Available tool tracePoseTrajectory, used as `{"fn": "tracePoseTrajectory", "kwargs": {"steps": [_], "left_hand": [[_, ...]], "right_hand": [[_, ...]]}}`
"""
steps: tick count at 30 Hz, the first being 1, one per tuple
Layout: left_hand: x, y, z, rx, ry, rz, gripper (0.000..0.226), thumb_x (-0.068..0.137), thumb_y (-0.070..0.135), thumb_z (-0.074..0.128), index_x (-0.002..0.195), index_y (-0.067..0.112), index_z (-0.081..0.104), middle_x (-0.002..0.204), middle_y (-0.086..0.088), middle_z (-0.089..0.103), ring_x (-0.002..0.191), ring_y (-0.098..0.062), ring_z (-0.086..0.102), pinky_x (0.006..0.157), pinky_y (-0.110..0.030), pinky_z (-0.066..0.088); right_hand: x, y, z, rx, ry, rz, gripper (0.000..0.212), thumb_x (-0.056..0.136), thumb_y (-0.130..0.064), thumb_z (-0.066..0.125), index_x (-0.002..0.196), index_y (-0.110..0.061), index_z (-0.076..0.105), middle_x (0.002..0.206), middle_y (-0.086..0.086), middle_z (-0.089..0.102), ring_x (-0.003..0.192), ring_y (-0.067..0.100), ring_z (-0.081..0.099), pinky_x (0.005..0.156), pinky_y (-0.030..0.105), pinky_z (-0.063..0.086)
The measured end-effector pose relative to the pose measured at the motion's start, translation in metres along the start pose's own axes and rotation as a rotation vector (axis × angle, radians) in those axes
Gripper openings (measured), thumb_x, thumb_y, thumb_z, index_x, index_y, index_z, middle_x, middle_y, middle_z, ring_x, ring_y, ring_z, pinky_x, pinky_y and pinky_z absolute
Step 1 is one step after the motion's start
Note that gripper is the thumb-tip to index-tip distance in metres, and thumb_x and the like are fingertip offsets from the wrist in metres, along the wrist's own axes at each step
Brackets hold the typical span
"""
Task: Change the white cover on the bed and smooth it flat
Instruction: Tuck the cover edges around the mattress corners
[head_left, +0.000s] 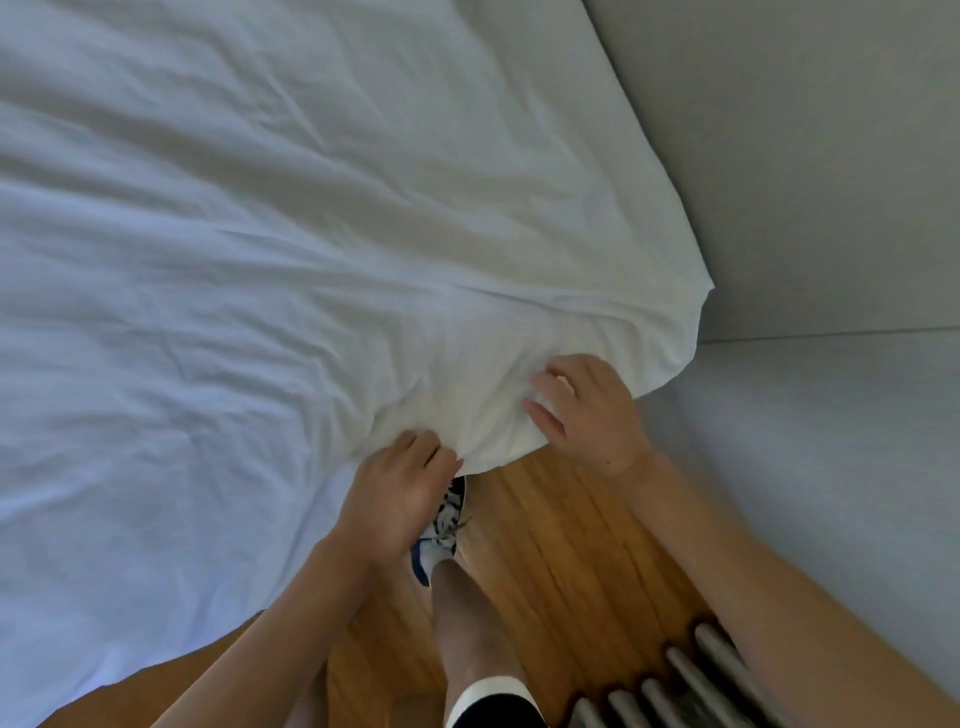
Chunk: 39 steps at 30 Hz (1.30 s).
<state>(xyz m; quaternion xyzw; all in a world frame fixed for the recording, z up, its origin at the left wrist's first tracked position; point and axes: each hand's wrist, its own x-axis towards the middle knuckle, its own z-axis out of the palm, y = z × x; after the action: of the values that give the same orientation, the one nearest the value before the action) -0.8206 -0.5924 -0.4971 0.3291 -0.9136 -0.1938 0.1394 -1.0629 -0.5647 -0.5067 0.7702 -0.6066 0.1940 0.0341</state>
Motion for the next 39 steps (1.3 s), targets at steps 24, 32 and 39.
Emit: {"fn": "tracePoseTrajectory", "kwargs": {"steps": [24,32,39], "left_hand": [[-0.066,-0.023,-0.025,-0.042,0.231,-0.647,0.027,0.091,0.014,0.045,0.108,0.001,0.062,0.109,-0.017,0.063,0.098,-0.03,0.053,0.08,-0.039,0.046],[-0.166,-0.065,-0.038,0.214,-0.052,-0.405,0.05,0.087,0.048,0.051,0.109,0.004,0.058,0.105,-0.018,0.063,0.096,-0.035,0.054,0.077,-0.042,0.039],[-0.166,-0.083,-0.047,0.141,-0.076,-0.147,0.031,0.096,0.017,0.05,0.07,0.005,0.063,0.067,-0.007,0.055,0.06,-0.026,0.052,0.05,-0.034,0.041]], "right_hand": [[0.081,-0.001,0.044,-0.123,-0.432,0.372,0.06,0.099,-0.046,0.035,0.151,-0.018,0.027,0.158,0.018,0.016,0.146,0.037,0.014,0.118,0.053,0.011],[0.062,0.018,0.037,-0.155,-0.373,0.688,0.061,0.099,-0.045,0.039,0.148,-0.011,0.027,0.157,0.021,0.019,0.145,0.037,0.015,0.119,0.051,0.01],[0.05,-0.053,0.047,-0.075,-0.289,0.578,0.045,0.103,-0.026,0.029,0.141,-0.006,0.041,0.152,0.023,0.03,0.141,0.037,0.027,0.117,0.05,0.018]]}}
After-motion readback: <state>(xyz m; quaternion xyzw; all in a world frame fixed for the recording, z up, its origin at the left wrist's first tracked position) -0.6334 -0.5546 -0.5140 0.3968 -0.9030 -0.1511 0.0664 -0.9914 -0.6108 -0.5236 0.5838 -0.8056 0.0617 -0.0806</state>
